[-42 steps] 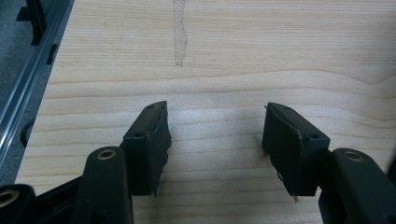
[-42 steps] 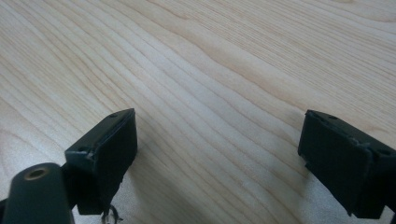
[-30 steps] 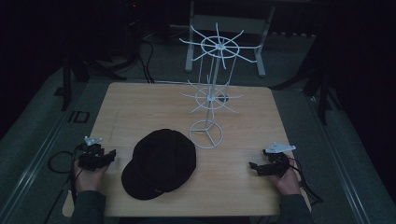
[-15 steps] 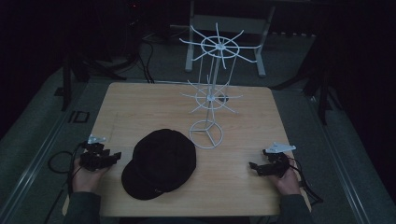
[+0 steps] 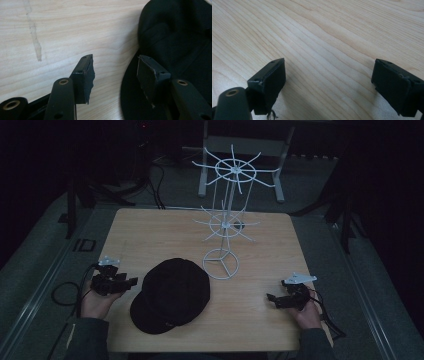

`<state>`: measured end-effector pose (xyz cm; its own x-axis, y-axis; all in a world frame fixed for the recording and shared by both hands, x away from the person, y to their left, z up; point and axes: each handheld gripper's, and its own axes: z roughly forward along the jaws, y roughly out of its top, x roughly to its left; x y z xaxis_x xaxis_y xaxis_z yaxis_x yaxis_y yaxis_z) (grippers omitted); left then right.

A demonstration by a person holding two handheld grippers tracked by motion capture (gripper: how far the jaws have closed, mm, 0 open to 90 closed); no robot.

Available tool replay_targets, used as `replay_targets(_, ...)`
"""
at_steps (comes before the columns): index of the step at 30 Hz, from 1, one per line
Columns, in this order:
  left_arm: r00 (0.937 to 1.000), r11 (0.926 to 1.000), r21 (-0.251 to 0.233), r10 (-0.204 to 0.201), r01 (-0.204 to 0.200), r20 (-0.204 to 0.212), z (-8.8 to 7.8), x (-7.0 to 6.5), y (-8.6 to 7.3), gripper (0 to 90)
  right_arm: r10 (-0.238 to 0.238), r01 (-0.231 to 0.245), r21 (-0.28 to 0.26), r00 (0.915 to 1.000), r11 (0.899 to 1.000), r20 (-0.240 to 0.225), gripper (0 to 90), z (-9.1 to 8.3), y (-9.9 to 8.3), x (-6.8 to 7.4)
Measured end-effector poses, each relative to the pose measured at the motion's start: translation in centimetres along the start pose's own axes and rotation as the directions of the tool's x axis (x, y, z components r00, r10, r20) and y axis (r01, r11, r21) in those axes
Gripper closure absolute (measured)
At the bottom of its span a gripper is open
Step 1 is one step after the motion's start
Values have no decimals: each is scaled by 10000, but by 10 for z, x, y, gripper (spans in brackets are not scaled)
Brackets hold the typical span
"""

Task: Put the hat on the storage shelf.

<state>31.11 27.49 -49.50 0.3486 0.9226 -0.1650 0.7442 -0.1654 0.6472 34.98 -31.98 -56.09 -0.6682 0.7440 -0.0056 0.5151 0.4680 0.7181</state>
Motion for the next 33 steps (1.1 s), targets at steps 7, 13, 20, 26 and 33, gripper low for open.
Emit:
replay_targets(7,9996,9998,-145,110,-106,268,-4,-5,8,477,-1,1,-2,10000,10000,2,120,0,0,0)
replay_targets(13,9983,9994,-122,328,-323,486,-3,-10,15,472,5,-5,-2,10000,10000,7,121,0,0,0)
replay_targets(20,9963,9990,24,447,-450,730,3,-19,18,472,7,-7,-2,10000,10000,11,121,0,0,0)
replay_targets(26,9932,9965,401,698,-738,929,15,-28,17,472,6,-6,-3,10000,10000,11,121,0,0,0)
replay_targets(33,9946,9942,839,605,-676,844,25,-32,17,482,8,-8,-2,10000,10000,11,121,0,0,0)
